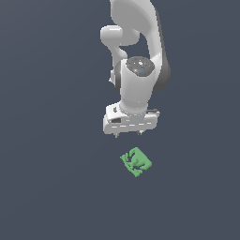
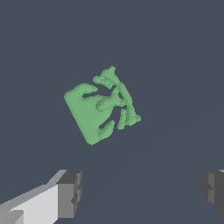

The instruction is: Pick up the object and move it to a goal position.

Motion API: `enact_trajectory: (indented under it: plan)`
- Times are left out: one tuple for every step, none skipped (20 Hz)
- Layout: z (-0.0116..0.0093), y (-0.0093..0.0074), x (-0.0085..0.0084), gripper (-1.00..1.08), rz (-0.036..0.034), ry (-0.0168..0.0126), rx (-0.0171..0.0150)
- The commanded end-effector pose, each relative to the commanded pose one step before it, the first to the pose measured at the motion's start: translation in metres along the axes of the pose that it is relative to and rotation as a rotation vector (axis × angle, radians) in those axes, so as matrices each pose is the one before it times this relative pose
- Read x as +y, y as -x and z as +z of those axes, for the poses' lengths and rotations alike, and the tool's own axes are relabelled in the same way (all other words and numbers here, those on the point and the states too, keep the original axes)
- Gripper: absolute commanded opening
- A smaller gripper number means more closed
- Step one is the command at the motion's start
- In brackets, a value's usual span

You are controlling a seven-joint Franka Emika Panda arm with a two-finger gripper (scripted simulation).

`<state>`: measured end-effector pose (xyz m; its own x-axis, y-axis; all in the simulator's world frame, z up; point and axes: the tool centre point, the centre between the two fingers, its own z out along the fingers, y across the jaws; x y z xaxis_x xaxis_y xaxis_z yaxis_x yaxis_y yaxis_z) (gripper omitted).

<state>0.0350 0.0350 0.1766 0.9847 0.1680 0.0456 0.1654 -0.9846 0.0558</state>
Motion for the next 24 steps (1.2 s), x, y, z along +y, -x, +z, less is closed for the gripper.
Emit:
enact_trajectory:
  plan:
    - [0.00839, -0.00635, -0.00335, 1.0, -0.04368, -0.00263, -0.00465]
    - [0.00396, -0.00311, -0.00142, 1.0, -0.02078, -0.00148, -0.00192]
    - [0.0043, -0.00332, -0.00148, 1.0, -0.02227, -0.00175, -0.002]
    - [0.00465, -0.00352, -0.00152, 1.0, -0.02371, -0.00205, -0.00206]
    - [0.00501, -0.00371, -0.00154, 1.0, -0.02513, -0.00239, -0.00211]
    - [0.00538, -0.00389, -0.00155, 1.0, -0.02653, -0.00276, -0.00212]
    - [0.00576, -0.00406, -0.00154, 1.0, -0.0279, -0.00317, -0.00211]
    - [0.00607, -0.00417, -0.0015, 1.0, -0.0289, -0.00356, -0.00204]
    - [0.00591, -0.00396, -0.00134, 1.0, -0.02765, -0.00366, -0.0018]
    - [0.00565, -0.00368, -0.00116, 1.0, -0.02599, -0.00367, -0.00154]
    - [0.00538, -0.00341, -0.00102, 1.0, -0.02437, -0.00363, -0.00131]
    - [0.0051, -0.00315, -0.00088, 1.0, -0.02276, -0.00356, -0.00109]
    - [0.0048, -0.0029, -0.00075, 1.0, -0.02118, -0.00345, -0.0009]
    - [0.0045, -0.00265, -0.00064, 1.0, -0.0196, -0.00331, -0.00073]
    - [0.00419, -0.00241, -0.00055, 1.0, -0.01807, -0.00315, -0.00058]
    - [0.00388, -0.00218, -0.00046, 1.0, -0.01653, -0.00296, -0.00045]
    - [0.00356, -0.00196, -0.0004, 1.0, -0.01505, -0.00276, -0.00034]
    - [0.00323, -0.00175, -0.00032, 1.0, -0.01354, -0.00254, -0.00024]
    - [0.0029, -0.00154, -0.00027, 1.0, -0.01208, -0.0023, -0.00017]
    - [0.00257, -0.00134, -0.00021, 1.0, -0.01061, -0.00205, -0.00011]
    - [0.00223, -0.00115, -0.00017, 1.0, -0.00917, -0.0018, -0.00007]
    - [0.0019, -0.00097, -0.00015, 1.0, -0.00775, -0.00154, -0.00004]
    - [0.00156, -0.00079, -0.00013, 1.0, -0.00635, -0.00127, -0.00001]
    - [0.00121, -0.00059, -0.00006, 1.0, -0.00488, -0.00098, 0.0]
